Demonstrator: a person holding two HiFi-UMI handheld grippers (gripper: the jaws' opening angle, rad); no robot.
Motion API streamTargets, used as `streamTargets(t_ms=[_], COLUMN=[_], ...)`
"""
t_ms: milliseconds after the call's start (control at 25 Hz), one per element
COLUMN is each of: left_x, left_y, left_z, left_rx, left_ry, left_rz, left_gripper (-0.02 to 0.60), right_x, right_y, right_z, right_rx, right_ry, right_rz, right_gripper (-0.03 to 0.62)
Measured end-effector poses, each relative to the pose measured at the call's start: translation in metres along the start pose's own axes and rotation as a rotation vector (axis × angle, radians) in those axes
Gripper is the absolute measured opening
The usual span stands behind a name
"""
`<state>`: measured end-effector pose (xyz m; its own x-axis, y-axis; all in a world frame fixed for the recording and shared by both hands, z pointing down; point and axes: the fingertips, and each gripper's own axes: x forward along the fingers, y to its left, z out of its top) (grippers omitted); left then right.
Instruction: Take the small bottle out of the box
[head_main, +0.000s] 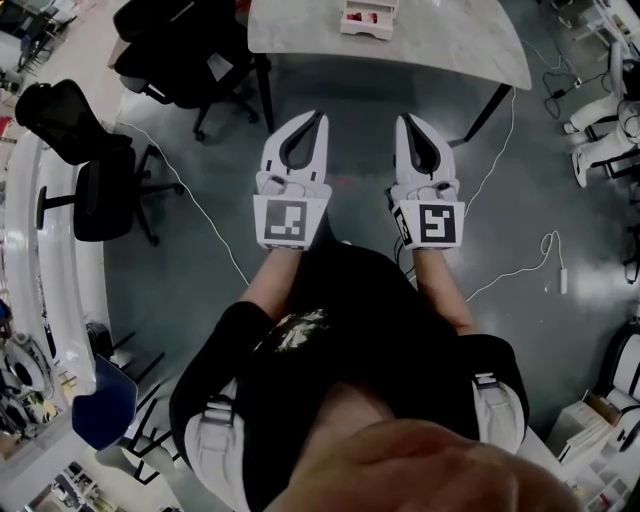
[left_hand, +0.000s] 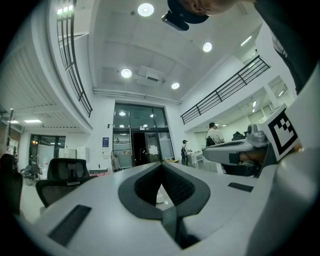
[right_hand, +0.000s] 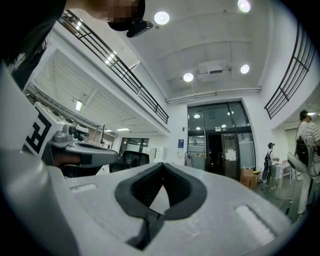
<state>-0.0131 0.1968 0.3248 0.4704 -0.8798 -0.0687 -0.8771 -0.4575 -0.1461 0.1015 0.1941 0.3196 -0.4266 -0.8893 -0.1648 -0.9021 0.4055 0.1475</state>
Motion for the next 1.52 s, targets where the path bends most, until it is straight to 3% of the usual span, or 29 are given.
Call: streamTargets(t_ms=[600,1160,1520], left_x=[0.078,0.148,0.211], left_y=[0.036,0.088,0.131], left_z=[-0.003,-0.004,-0.018], left_rx=[0.034,0.009,-0.003], left_ry=[-0.014,0.012,0.010], left_rz=[-0.025,-0.069,-0.127], left_gripper=[0.012,0.012,0.012], right_x=[0.079,0.159,0.229], right_y=[-0.036,-0.063,-0.069], right_z=[-0.010,-0.013,-0.033], right_rx=[-0.006,-0.010,-0.005], right_ry=[-0.020,0.005,-0.003], right_rz=[-0.025,-0.065,0.000], right_gripper=[-0.005,-0.005,-0.005])
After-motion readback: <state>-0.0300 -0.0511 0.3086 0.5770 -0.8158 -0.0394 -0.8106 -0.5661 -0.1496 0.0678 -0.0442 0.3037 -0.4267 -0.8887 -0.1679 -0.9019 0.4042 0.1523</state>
